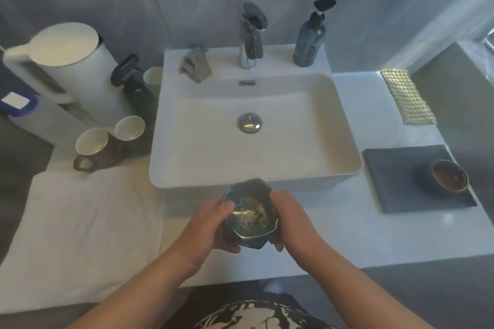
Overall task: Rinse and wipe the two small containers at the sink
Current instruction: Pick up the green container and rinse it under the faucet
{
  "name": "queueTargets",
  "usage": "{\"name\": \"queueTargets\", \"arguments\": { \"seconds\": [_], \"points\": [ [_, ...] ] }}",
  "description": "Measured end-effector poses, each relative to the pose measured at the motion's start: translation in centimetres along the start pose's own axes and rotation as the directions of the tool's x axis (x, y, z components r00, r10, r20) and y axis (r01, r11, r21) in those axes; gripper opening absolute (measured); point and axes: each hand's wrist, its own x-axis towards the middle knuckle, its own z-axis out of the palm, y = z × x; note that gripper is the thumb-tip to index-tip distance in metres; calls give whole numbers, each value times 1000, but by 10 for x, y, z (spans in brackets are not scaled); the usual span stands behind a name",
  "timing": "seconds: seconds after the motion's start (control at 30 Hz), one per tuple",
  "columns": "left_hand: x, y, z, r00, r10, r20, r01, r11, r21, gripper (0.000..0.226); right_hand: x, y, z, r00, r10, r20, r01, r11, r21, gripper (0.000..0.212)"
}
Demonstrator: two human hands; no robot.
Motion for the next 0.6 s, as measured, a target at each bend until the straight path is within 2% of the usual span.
{"name": "queueTargets", "arguments": {
  "seconds": [0.07,0.17,0.27,0.33,0.43,0.53,0.6],
  "points": [
    [18,6,-9,999,-5,-39,5,1000,-23,57,12,-14,1,1000,8,5,-8,1000,8,56],
    [50,19,-20,995,21,-93,-28,997,-75,41,35,-42,-3,999,-30,-25,30,999,-24,45],
    [83,38,-25,994,7,-107,-22,991,-134,32,68,-68,-12,976,-141,-166,117,982,-146,45],
    [106,50,-27,994,1,-109,-18,987,-158,34,89,-89,-22,938,-230,-261,161,952,-262,40],
    [139,70,-28,995,0,-101,-16,987,-158,35,115,-133,-40,842,-443,-308,252,828,-502,24],
    [169,85,-27,998,8,-56,-15,993,-120,23,144,-178,-56,661,-707,-251,386,608,-694,29],
    [185,95,-25,998,3,-64,-10,994,-110,28,170,-201,-63,577,-800,-162,432,468,-771,35]
  ]
}}
